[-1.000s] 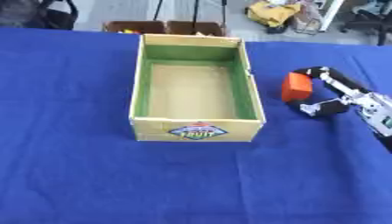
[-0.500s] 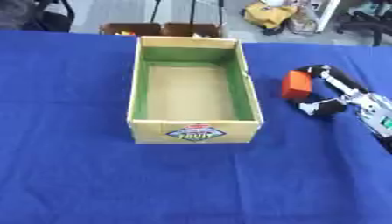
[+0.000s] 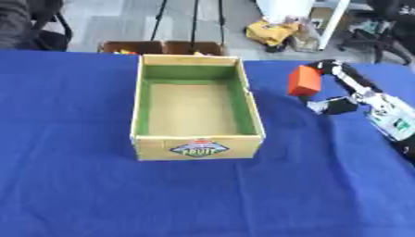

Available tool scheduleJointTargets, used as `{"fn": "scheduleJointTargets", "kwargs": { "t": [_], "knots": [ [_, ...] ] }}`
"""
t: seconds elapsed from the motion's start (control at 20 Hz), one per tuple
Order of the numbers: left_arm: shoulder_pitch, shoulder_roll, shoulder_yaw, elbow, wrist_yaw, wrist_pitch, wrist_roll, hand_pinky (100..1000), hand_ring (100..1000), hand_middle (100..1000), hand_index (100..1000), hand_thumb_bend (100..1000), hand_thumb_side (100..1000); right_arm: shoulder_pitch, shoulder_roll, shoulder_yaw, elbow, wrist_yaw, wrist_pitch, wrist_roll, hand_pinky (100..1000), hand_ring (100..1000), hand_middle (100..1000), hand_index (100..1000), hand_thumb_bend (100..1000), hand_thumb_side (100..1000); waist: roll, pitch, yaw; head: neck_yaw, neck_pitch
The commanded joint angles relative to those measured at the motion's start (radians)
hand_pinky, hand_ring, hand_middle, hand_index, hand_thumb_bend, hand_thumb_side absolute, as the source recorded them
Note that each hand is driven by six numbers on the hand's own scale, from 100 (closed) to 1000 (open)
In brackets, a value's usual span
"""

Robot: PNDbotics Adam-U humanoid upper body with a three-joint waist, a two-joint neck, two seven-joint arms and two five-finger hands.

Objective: Pick up objects on the table and place them in the box.

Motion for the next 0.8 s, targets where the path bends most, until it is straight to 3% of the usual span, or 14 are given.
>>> {"fn": "scheduleJointTargets", "kwargs": {
  "t": [0.05,0.4,0.8],
  "knots": [
    [-0.002,0.007,0.005,-0.004,0.010,0.008,0.000,625,613,421,712,402,1000,-0.036,-0.035,0.005,-0.050,-0.056,0.010,0.037,731,661,215,487,100,197,-0.002,-0.035,-0.005,-0.001,0.006],
    [-0.010,0.001,0.004,0.010,0.022,0.022,-0.008,624,611,420,711,430,1000,-0.100,-0.020,0.031,-0.119,-0.113,0.029,0.113,731,664,221,496,100,168,-0.017,-0.076,-0.005,-0.007,0.013],
    [-0.039,-0.012,-0.001,0.016,0.037,0.033,-0.017,622,609,413,710,447,1000,-0.095,-0.003,0.055,-0.157,-0.090,0.023,0.144,736,669,231,511,100,143,-0.026,-0.086,0.034,-0.020,0.015]
  ]
}}
